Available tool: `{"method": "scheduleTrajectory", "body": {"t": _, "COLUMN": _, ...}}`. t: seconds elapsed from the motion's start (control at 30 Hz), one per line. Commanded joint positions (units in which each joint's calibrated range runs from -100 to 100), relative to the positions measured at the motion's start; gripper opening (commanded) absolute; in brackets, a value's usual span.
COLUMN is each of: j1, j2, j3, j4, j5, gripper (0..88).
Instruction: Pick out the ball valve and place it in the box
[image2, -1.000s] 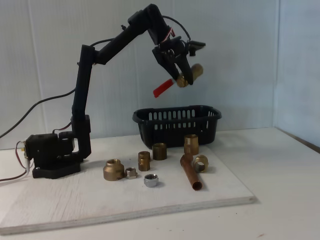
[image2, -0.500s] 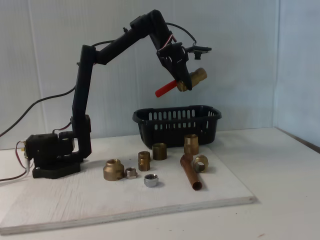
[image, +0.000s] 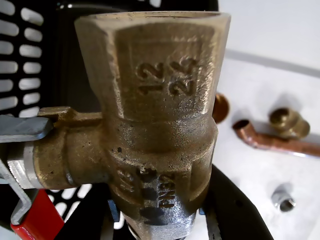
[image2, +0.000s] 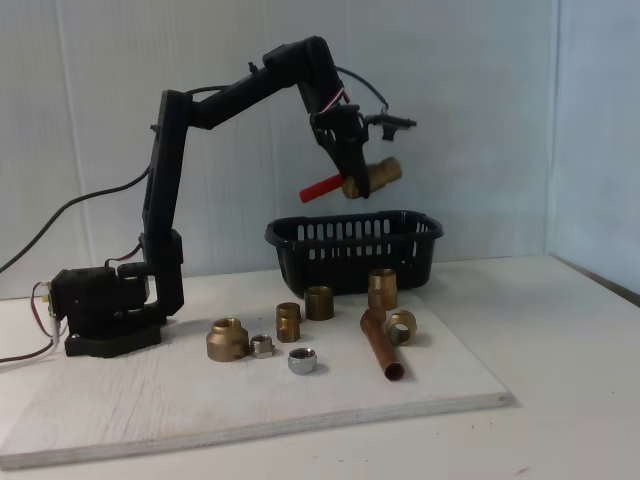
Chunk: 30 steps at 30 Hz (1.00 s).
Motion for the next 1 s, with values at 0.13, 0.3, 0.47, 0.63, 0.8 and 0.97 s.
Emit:
{"method": "scheduleTrajectory", "body": {"t": 0.13, "j1": 0.02, "j2": -1.68, "j3": -0.65, "j4": -2.51, "j5": -2.14, "gripper": 0.8}}
{"method": "scheduleTrajectory", "body": {"t": 0.3, "j1": -0.12, "j2": -1.6, "j3": -0.47, "j4": -2.25, "j5": -3.23, "gripper": 0.8}}
{"method": "scheduleTrajectory", "body": {"t": 0.47, "j1": -1.9, "j2": -0.41, "j3": 2.42, "j4": -2.94, "j5": -3.28, "gripper": 0.8}}
{"method": "scheduleTrajectory", "body": {"t": 0.63, "j1": -3.08, "j2": 3.4, "j3": 1.7, "j4": -3.37, "j5": -3.28, "gripper": 0.8}}
{"method": "scheduleTrajectory", "body": {"t": 0.8, "j1": -3.52, "j2": 6.96, "j3": 2.33, "j4": -6.29, "j5": -3.28, "gripper": 0.7}}
{"method": "scheduleTrajectory", "body": {"t": 0.97, "j1": -3.59, "j2": 7.9, "j3": 1.79, "j4": -6.47, "j5": -3.28, "gripper": 0.7}}
